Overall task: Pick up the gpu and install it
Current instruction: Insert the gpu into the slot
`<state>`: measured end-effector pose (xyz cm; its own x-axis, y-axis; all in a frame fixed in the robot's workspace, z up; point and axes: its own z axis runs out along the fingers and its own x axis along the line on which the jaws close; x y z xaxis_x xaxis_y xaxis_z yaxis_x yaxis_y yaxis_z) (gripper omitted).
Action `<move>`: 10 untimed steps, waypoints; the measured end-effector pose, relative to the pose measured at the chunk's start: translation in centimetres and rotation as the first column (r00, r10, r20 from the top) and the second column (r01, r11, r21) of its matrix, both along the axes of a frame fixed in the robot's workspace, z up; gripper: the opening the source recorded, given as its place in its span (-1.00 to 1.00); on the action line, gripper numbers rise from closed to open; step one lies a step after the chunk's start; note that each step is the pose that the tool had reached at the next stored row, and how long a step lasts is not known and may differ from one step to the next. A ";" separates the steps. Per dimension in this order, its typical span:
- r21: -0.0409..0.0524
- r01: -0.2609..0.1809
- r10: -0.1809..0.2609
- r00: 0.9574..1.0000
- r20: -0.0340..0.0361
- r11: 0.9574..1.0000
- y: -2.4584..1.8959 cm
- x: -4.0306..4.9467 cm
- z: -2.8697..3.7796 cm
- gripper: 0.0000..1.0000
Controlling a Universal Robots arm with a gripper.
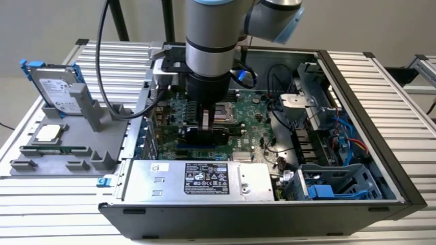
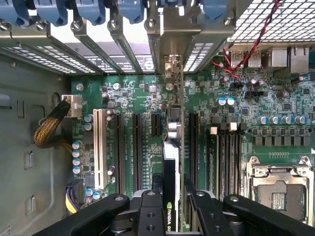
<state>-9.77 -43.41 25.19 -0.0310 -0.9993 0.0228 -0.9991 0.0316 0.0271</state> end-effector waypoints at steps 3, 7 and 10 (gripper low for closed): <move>0.000 0.000 0.000 1.000 0.000 1.000 0.05 -0.12 0.01 -1.00; -0.001 0.003 -0.003 1.000 0.000 1.000 0.05 -0.36 -0.09 -1.00; -0.001 0.005 -0.005 1.000 -0.001 1.000 0.05 -0.46 -0.28 -1.00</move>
